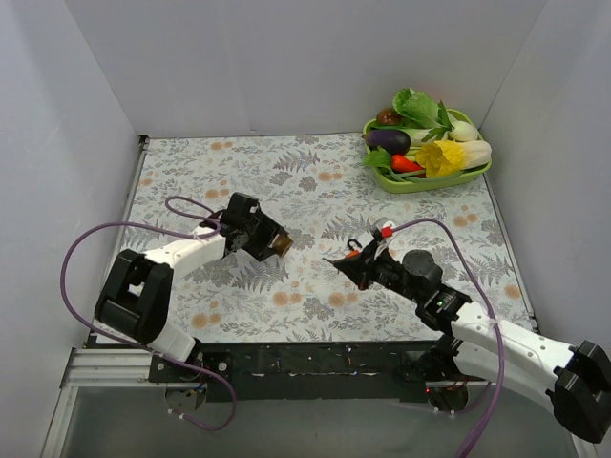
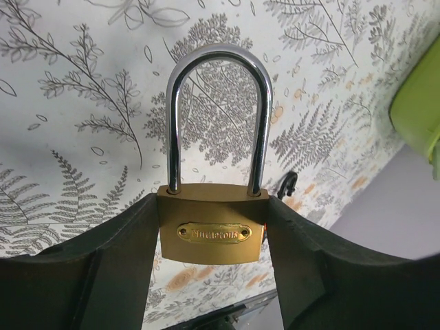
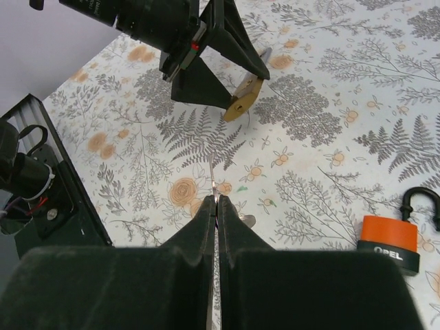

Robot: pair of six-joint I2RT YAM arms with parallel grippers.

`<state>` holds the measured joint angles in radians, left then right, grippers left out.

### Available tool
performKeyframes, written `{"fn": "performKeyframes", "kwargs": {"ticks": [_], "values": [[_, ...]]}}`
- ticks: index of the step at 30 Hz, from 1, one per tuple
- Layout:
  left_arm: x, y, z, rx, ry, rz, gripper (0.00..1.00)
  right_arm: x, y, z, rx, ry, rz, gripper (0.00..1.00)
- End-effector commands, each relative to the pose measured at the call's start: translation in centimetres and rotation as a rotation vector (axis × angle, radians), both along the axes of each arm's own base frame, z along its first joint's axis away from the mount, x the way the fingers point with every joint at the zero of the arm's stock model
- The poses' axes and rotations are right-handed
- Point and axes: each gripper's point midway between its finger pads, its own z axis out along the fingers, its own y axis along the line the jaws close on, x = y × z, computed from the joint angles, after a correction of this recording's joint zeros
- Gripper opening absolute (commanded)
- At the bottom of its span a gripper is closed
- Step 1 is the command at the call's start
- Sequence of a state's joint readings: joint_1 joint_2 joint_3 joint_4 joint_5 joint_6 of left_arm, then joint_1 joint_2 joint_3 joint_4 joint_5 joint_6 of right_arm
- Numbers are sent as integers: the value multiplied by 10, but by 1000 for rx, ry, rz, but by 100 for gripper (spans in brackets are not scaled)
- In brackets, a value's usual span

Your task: Unlock with the key

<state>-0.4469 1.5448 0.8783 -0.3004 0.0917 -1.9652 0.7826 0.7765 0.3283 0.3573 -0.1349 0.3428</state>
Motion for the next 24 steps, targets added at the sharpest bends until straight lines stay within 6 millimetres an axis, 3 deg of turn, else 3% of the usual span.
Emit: {"fn": "performKeyframes", "kwargs": {"ticks": [1, 7, 14, 24], "values": [[15, -23, 65, -296, -84, 132, 0, 9, 19, 18, 103, -75, -36, 1], [6, -23, 83, -395, -101, 159, 0, 7, 40, 3, 120, 0, -3, 1], [-3, -18, 103, -459, -133, 190, 0, 13, 57, 13, 143, -3, 12, 1], [-11, -12, 115, -516, -142, 240, 0, 30, 81, 20, 138, -2, -22, 1]]}}
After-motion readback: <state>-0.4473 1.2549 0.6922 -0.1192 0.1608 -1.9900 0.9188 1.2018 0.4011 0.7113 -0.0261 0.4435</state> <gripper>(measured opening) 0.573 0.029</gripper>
